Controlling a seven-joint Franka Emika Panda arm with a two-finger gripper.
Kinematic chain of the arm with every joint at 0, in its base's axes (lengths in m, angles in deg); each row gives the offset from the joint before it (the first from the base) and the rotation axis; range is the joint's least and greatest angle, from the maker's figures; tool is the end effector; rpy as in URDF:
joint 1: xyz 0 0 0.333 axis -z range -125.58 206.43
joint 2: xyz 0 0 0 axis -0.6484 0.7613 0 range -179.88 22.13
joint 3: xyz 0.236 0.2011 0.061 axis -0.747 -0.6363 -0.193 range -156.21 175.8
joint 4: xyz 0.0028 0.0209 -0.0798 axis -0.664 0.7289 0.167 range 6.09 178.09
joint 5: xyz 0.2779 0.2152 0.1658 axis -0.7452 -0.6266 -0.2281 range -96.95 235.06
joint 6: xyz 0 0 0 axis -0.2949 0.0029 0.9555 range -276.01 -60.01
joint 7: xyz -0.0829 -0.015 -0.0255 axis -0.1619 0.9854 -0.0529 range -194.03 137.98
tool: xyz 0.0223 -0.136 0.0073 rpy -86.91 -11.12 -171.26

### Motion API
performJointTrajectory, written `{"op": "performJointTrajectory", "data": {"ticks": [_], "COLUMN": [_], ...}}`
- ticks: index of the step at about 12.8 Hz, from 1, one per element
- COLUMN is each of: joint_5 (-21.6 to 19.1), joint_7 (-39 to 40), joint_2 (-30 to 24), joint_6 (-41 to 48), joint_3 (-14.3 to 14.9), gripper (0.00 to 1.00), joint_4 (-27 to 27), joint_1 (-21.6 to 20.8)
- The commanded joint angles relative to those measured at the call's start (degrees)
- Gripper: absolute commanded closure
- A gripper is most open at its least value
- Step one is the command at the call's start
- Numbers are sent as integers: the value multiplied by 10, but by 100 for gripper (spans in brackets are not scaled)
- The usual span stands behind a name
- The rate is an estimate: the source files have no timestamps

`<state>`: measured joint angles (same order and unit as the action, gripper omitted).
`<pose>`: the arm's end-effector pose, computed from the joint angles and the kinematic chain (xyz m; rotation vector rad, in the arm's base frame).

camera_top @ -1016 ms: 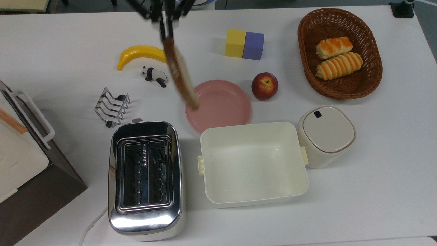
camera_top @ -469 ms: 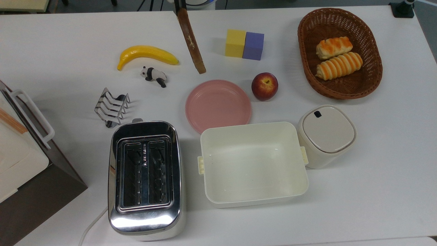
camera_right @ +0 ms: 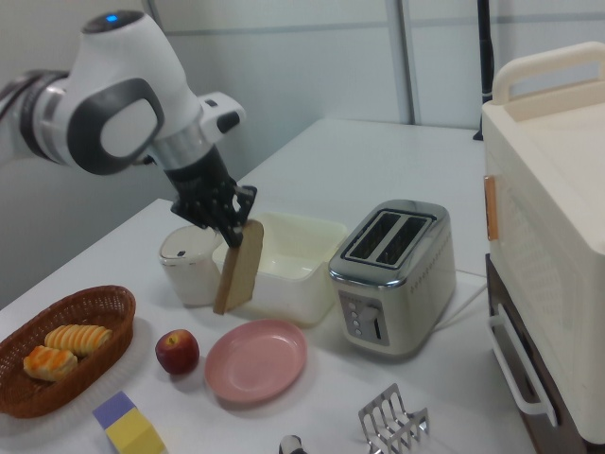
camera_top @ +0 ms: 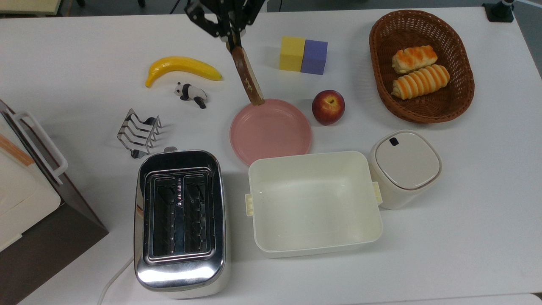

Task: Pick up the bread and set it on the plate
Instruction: 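Carry the hanging toast slice over the pink plate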

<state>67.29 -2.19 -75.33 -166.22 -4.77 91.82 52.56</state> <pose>0.5995 0.0248 0.5885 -3.0295 -0.7515 -0.3371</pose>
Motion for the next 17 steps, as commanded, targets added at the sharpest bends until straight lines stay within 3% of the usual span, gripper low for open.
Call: {"op": "performJointTrajectory", "data": {"ticks": [1, 3, 17], "joint_5": [50, 83, 171], "joint_7": [5, 4, 2], "joint_2": [3, 5, 42], "joint_6": [-38, -42, -44], "joint_3": [7, 6, 3], "gripper": [100, 100, 100], "joint_4": [48, 65, 77], "joint_1": [-27, -36, -54]}}
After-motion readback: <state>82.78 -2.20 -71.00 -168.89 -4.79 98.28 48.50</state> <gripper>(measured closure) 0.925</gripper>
